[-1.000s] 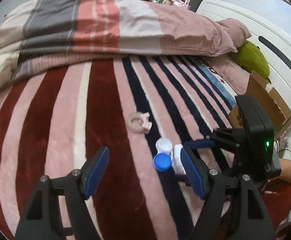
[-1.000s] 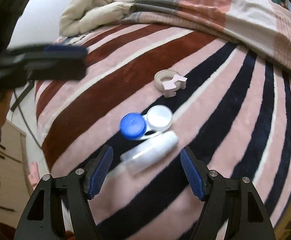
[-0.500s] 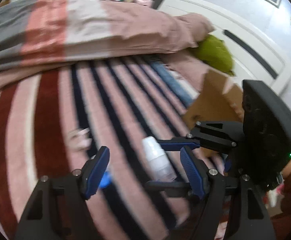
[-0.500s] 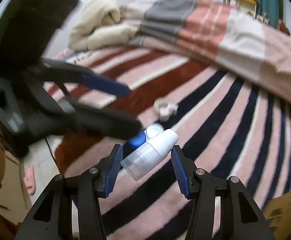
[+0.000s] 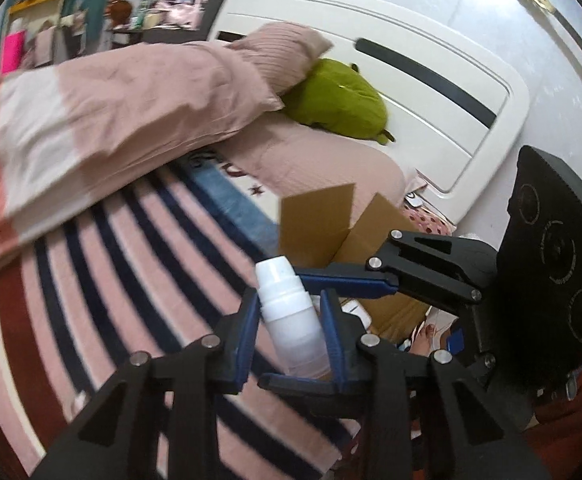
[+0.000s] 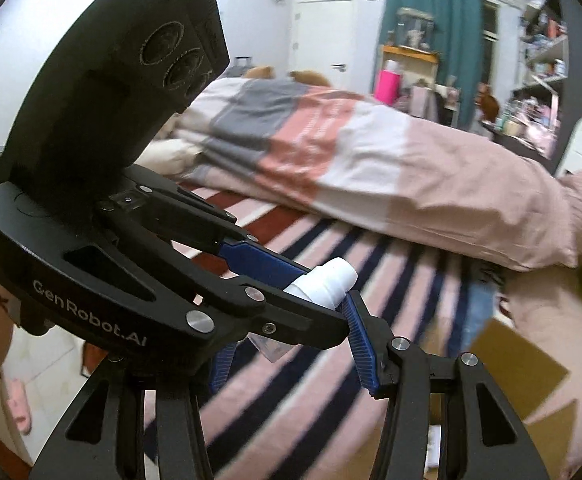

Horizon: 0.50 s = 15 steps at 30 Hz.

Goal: Organize rigid objects
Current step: 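Lower the white bottle into the cardboard box and open the right gripper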

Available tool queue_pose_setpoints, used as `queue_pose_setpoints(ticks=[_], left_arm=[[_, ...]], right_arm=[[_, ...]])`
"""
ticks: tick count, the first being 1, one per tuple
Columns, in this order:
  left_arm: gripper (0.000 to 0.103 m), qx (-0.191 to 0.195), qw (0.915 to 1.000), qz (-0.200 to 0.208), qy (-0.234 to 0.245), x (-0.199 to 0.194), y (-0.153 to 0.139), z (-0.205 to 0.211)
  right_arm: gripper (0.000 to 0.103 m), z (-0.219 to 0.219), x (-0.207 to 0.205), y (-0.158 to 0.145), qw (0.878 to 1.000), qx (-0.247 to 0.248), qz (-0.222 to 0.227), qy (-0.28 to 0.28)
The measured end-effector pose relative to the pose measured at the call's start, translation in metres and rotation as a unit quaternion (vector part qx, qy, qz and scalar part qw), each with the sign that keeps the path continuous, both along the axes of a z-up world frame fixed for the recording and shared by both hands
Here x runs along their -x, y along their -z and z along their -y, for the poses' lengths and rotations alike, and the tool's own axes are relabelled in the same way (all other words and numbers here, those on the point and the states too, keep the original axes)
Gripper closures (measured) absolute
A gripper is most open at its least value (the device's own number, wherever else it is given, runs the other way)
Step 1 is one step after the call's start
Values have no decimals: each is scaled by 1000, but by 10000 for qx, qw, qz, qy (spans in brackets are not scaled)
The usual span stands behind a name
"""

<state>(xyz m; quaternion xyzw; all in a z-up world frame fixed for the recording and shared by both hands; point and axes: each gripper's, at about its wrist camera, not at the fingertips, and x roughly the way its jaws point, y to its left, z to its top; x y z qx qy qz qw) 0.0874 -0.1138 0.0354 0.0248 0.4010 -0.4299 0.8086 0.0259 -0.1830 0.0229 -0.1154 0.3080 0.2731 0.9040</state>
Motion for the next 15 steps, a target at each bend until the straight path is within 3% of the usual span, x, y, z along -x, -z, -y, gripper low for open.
queue_pose_setpoints(ticks=[6,11,15], left_arm=[[76,-150,9981,-194,570,-19,0,75],[75,-338,9926,-686,943,-29,27,126],[75,-542,9894,-885,1020,-30,43,141]], right_arm=[[57,58,-6,-7,9974,60,-180,698],[57,106,-16,10,9895,45,-884,1147],[56,121,-18,27,9838,167,-1327,1190]])
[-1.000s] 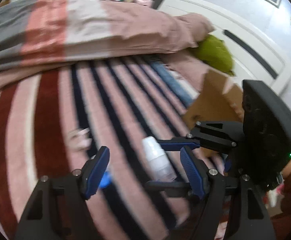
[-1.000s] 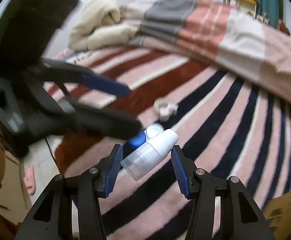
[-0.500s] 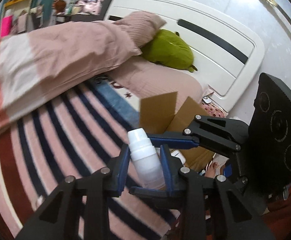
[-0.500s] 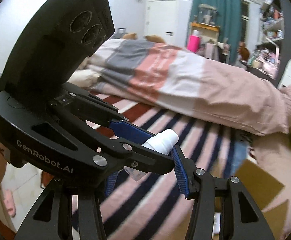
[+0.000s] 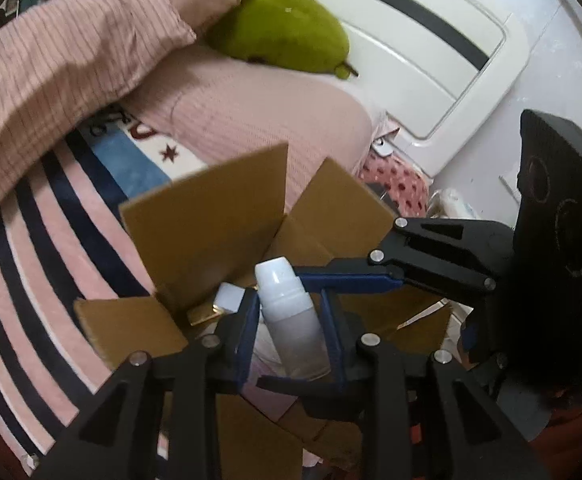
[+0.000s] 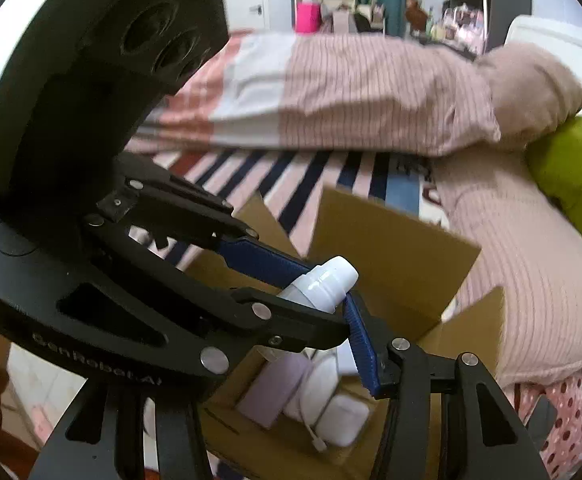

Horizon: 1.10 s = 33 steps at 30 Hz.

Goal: Organize rigid objects
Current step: 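Lower the white bottle into the cardboard box and open the right gripper, then grasp the blue-lidded contact lens case with the right gripper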

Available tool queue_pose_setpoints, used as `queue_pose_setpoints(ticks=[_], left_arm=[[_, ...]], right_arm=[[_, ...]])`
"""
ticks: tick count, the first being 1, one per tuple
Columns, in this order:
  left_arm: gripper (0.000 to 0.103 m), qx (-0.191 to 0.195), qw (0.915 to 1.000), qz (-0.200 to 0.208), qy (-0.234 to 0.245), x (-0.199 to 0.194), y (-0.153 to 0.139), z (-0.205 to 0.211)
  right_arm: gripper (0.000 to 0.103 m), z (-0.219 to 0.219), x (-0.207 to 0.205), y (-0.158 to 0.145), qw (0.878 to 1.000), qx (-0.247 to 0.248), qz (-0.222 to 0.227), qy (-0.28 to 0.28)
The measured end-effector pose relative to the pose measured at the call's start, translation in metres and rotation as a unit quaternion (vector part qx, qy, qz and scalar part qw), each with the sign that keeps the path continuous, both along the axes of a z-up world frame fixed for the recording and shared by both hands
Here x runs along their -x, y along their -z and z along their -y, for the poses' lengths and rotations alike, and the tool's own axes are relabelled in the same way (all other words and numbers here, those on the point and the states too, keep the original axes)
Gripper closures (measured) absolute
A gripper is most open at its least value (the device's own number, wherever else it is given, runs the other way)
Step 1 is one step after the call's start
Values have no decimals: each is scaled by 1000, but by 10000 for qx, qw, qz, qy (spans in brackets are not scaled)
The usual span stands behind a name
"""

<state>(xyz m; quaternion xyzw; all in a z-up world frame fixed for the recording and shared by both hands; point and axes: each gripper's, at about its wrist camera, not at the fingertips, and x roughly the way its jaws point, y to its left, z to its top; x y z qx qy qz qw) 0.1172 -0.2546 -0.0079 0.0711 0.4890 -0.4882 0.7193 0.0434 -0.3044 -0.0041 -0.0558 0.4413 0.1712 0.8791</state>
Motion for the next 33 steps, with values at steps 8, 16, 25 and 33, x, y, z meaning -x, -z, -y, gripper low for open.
queue_pose_setpoints(ticks=[8,16,25,33], left_arm=[[55,-71,9996,152,-213,1,-3,-14],[31,177,9877,1046,-1152,16,-53,-106],[29,56,9570,1368,-2559,32,-35,-259],[29,-194,9368,1044,-3333,54,39,-343]], right_arm=[[39,-1,-6,16,9991,168,-379,-60],[5,-29,20,-13,9981,-221,268,-510],[3,-138,24,-21,9855,-700,323,-1509],[4,-230,9,70,9652,-370,-193,-2581]])
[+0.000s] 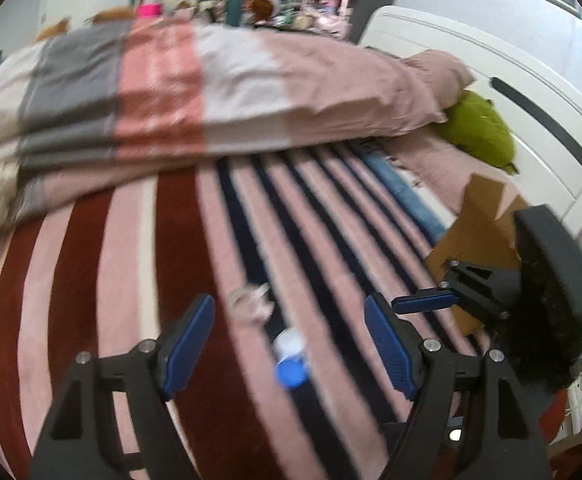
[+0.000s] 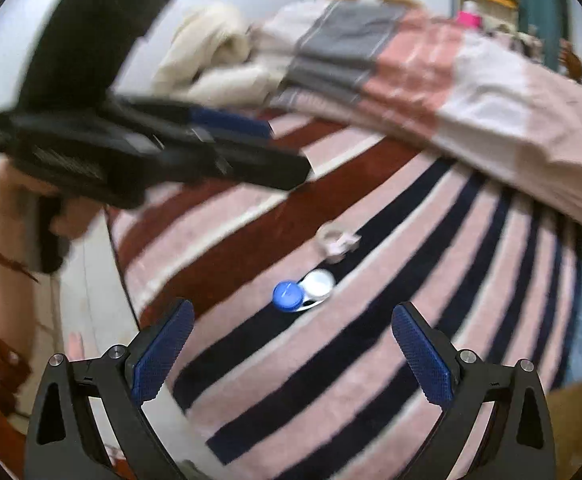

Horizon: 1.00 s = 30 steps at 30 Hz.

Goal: Organize rigid objects
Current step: 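Grasp the blue-lidded contact lens case with the right gripper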

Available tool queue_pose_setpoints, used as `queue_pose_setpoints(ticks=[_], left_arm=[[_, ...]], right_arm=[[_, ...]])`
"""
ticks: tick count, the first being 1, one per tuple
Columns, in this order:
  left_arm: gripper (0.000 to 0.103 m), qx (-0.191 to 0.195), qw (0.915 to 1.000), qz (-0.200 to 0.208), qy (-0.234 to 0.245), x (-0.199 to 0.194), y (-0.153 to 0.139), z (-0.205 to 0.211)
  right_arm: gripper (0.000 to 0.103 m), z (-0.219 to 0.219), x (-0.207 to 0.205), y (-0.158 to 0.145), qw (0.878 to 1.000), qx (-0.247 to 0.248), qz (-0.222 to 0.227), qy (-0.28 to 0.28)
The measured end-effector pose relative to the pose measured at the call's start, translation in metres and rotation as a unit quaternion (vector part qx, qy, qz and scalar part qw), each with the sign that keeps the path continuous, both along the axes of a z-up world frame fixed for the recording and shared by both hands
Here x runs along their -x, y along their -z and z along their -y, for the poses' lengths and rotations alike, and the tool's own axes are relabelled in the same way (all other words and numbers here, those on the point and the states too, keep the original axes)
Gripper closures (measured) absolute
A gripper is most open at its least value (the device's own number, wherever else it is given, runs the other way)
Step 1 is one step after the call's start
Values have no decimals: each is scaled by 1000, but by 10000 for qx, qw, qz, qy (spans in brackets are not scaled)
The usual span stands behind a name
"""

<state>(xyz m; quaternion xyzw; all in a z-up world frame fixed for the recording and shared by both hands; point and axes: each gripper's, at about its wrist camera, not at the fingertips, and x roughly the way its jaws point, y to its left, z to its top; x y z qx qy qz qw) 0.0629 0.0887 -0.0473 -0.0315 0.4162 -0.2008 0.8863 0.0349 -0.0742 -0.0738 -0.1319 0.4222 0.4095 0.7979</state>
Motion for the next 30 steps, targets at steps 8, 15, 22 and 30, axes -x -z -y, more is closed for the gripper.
queue_pose_setpoints(ticks=[8,15,22,30], left_arm=[[29,221,9982,-487,-289,15,51,-32],[28,409,9973,-568,-210,15,53,-35],[28,478,9968,-582,-275,14,50,-35],[29,495,9961,-581,-435,14,47,-49]], right_arm=[[24,-42,-11,83,9979,547,1,-337],[85,-45,-18,89,9981,590,157,-125],[45,-40,-31,82,9991,380,-83,190],[72,-58,-50,93,9972,269,-396,567]])
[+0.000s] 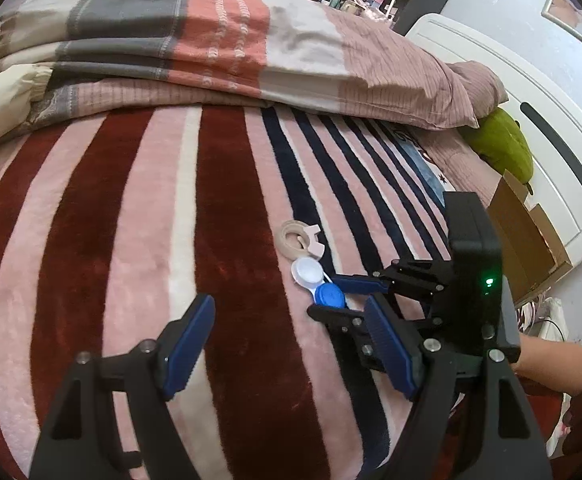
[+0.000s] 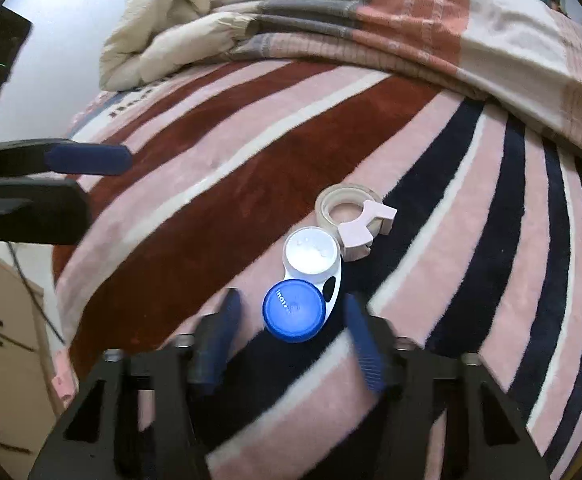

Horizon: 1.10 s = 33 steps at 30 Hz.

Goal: Organize rigid objects
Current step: 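Grasp the blue-lidded contact lens case with the right gripper, then carry the lens case into the cardboard box and release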

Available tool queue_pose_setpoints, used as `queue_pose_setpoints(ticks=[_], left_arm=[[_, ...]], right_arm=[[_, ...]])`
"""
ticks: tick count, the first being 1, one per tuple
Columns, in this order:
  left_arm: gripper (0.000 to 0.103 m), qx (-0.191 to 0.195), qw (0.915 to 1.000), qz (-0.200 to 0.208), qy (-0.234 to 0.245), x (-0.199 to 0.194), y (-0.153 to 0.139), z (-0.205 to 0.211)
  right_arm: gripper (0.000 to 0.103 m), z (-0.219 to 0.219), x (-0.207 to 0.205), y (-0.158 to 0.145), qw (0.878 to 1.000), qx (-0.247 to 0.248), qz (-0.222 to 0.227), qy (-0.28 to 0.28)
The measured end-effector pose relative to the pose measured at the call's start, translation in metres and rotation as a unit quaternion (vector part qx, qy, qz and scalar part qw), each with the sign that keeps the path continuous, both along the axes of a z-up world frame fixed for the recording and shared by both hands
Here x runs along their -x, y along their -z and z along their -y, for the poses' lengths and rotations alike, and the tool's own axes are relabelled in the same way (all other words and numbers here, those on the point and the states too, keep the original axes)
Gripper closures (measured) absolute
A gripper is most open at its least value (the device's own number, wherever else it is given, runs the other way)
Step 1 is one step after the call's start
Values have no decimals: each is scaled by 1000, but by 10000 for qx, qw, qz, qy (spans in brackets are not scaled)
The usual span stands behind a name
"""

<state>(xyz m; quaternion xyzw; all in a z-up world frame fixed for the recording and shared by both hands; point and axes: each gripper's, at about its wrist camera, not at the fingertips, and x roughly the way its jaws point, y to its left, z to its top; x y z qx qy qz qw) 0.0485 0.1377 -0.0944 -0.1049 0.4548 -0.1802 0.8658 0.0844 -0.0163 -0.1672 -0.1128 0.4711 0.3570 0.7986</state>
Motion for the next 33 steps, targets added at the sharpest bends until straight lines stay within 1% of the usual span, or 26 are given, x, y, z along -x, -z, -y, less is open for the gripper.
queue_pose_setpoints(ticks=[2,4,7,9,11,12,13,14,15,16,18,19,22,26,30,33], left_arm=[[29,-4,10000,-7,39,-1,0,2],[29,60,9999,8,157,-4,-2,9],[29,536,9969,156,547,-7,-12,26],[29,666,9943,253,791,-9,-22,44],[29,783,9898,395,1119,-10,-35,68],[31,888,9865,450,1299,-11,-42,80],[33,997,9825,510,1491,-13,-49,93],[40,1054,9789,569,1656,-14,-57,106],[47,1064,9766,616,1764,-15,-64,117],[51,1063,9730,693,1930,-17,-72,132],[68,1063,9670,783,2180,-21,-85,155],[70,1041,9650,823,2260,-23,-90,166],[72,1039,9575,897,2535,-30,-106,201],[74,897,9493,884,2881,-41,-117,252],[74,675,9411,728,3231,-51,-119,305],[74,437,9367,449,3444,-58,-111,340]], right_arm=[[73,1,1,0,9999,66,14,128],[74,4,6,-7,9999,83,116,94],[75,15,18,-29,9995,11,319,-38],[75,28,30,-49,9988,-79,486,-77],[75,46,46,-75,9973,-177,708,-87],[75,53,51,-83,9968,-222,767,-73],[75,63,58,-95,9960,-308,838,-35],[75,74,64,-106,9951,-390,906,30],[75,85,69,-118,9941,-463,977,114],[75,93,72,-126,9934,-496,1023,165],[75,115,79,-145,9907,-506,1212,342],[75,123,80,-151,9896,-486,1288,427],[75,154,79,-170,9859,-494,1420,730],[75,196,74,-181,9813,-371,1525,1112],[75,236,69,-183,9773,-273,1395,1572],[75,261,62,-179,9752,-88,1145,1890]])
